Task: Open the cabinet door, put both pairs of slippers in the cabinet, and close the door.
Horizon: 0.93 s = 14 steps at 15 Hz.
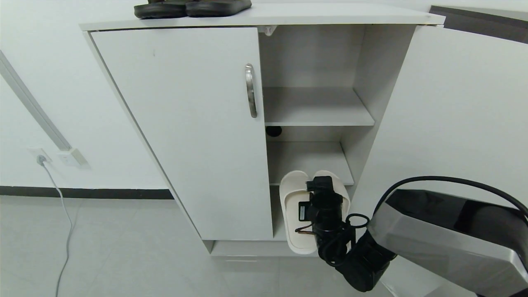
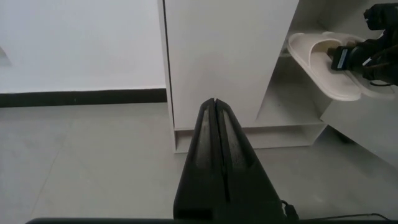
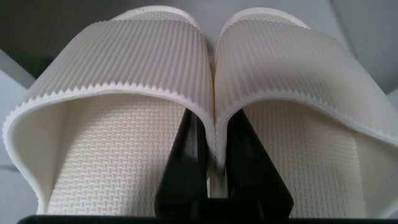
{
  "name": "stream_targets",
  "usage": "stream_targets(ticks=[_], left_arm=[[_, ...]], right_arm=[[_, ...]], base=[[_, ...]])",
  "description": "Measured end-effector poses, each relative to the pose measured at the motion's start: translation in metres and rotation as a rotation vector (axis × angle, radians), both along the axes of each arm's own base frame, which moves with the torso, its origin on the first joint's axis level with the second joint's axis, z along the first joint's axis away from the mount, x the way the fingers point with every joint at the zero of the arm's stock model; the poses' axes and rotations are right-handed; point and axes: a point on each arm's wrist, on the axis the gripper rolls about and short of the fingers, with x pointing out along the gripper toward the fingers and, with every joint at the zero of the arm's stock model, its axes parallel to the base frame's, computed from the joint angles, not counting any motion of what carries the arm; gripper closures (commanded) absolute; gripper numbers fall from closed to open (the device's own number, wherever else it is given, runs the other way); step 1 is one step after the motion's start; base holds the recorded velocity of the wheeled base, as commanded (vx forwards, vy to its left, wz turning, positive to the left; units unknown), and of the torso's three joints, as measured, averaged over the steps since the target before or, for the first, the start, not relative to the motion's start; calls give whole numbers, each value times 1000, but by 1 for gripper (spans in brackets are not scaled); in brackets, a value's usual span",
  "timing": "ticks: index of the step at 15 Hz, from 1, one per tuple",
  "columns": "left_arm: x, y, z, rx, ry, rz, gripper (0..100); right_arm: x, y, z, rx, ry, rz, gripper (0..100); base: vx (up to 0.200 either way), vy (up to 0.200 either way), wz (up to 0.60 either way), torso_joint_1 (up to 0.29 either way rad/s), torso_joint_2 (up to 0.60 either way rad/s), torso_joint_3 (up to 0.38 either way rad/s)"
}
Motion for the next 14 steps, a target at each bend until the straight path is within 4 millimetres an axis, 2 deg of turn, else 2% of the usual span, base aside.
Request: stream_targets(ticks=[5, 10, 14], left_arm=[[0, 0, 0, -1, 0, 1, 100], [0, 0, 0, -1, 0, 1, 100], [0, 0, 0, -1, 0, 1, 100]], right_arm=[[2, -8, -11, -42, -24, -12, 100], [2, -8, -13, -46, -20, -11, 100], [2, -8, -13, -45, -21, -12, 100]], base=[[0, 0, 0, 0, 0, 0], [0, 0, 0, 0, 0, 0], [200, 0, 0, 0, 2, 0]])
